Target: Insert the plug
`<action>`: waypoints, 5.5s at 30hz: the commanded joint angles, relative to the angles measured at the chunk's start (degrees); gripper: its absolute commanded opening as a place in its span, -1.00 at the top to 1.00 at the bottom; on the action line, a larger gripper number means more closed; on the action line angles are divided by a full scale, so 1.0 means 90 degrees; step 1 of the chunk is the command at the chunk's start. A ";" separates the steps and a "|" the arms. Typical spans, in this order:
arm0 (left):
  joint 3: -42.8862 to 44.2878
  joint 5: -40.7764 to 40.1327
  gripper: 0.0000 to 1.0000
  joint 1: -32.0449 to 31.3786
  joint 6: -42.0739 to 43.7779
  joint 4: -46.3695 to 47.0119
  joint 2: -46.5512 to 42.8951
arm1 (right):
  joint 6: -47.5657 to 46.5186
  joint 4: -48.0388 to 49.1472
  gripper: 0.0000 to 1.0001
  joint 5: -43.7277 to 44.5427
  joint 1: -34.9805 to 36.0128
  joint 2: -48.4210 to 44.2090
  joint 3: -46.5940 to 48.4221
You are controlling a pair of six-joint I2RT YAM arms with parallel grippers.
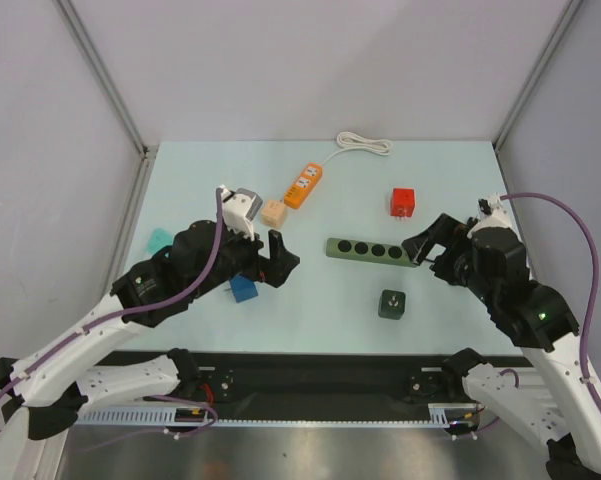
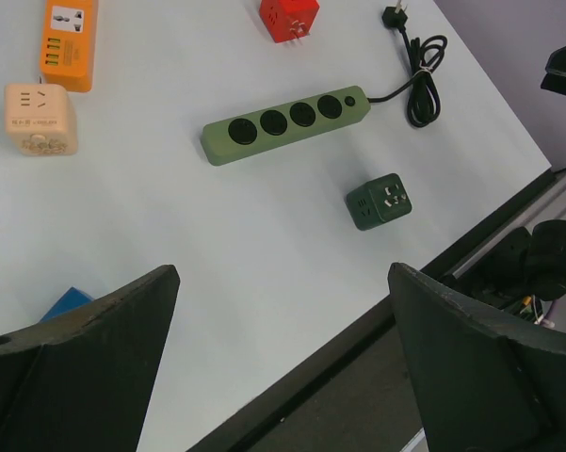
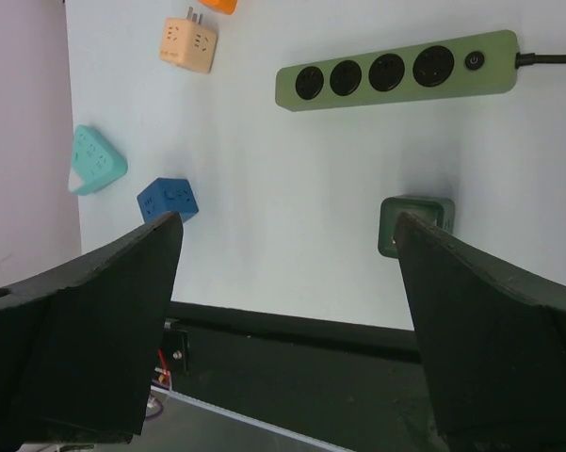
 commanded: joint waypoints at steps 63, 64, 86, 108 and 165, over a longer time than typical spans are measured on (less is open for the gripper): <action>0.5321 0.0141 -0.55 -0.1537 -0.1976 -0.0900 0.8762 | -0.0040 -0.1639 -0.95 0.2620 0.0945 -0.2126 0.1168; 0.5350 0.0131 -0.46 -0.1537 -0.1956 -0.0900 0.8782 | -0.0040 -0.1649 -0.95 0.2629 0.0965 -0.2136 0.1168; 0.0253 0.3871 0.99 0.0327 -0.1686 0.4452 0.2340 | -0.1250 0.0537 -0.99 0.1281 0.4679 -0.2439 0.0074; -0.1319 0.5444 0.99 0.0630 -0.2064 0.6768 -0.0622 | -0.3186 0.2933 -1.00 0.2214 0.6896 0.1114 0.2523; -0.2638 0.6049 0.99 0.1832 -0.3792 0.9227 -0.0750 | -0.1144 0.7228 -0.72 -0.4167 0.3191 0.1985 0.0191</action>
